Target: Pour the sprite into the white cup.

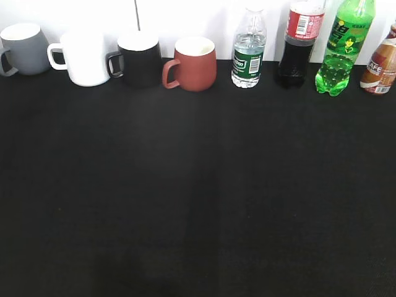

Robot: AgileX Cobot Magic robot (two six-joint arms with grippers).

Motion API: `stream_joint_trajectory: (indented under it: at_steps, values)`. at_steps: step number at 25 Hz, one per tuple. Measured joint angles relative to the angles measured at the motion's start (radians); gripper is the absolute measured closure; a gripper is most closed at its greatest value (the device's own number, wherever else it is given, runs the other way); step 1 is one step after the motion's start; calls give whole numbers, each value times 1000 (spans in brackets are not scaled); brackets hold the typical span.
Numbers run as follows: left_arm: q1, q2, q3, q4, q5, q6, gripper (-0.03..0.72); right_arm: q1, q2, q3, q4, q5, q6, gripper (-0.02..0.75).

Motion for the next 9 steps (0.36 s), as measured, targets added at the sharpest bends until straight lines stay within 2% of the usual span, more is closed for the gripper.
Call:
stream_joint_trajectory:
  at_steps: [9]
  values:
    - [0, 0, 0, 0, 0, 0, 449, 0, 0, 0, 0, 0, 0, 151]
